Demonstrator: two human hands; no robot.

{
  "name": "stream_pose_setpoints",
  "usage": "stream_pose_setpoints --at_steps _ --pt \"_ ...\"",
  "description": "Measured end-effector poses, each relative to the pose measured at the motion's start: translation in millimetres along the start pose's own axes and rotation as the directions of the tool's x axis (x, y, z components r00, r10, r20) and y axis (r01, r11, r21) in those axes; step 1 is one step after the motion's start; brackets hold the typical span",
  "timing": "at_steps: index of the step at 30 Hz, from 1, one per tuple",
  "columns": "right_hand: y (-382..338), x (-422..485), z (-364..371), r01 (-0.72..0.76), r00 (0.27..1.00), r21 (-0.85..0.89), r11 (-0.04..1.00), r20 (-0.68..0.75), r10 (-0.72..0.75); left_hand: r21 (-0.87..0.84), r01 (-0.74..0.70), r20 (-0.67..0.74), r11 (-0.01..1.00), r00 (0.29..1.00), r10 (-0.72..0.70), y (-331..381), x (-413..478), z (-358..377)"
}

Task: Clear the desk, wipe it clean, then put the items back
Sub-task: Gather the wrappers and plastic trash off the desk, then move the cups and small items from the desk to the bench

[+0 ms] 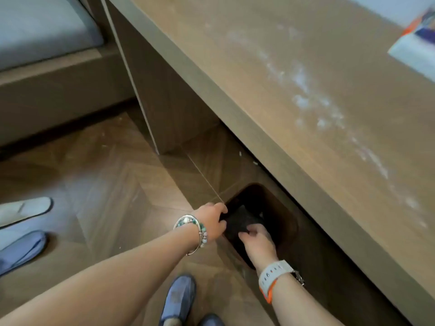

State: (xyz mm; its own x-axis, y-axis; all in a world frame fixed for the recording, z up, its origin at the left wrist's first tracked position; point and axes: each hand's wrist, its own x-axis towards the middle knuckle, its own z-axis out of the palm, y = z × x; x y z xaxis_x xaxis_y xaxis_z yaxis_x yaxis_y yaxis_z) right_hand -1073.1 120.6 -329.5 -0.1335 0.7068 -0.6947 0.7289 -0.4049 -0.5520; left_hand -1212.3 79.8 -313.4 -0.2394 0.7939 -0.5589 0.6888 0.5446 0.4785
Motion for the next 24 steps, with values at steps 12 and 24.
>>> stream_pose_setpoints --at_steps 12,24 --pt "-182.3 -179.0 -42.4 0.4 0.909 0.04 0.915 0.113 -0.402 0.281 -0.109 -0.334 0.954 0.92 0.203 48.0 -159.1 -206.6" --pt "-232.3 -207.5 -149.6 0.511 0.816 -0.116 0.852 -0.247 -0.522 0.399 -0.379 -0.289 0.835 0.812 0.507 159.8 -146.3 -273.5"
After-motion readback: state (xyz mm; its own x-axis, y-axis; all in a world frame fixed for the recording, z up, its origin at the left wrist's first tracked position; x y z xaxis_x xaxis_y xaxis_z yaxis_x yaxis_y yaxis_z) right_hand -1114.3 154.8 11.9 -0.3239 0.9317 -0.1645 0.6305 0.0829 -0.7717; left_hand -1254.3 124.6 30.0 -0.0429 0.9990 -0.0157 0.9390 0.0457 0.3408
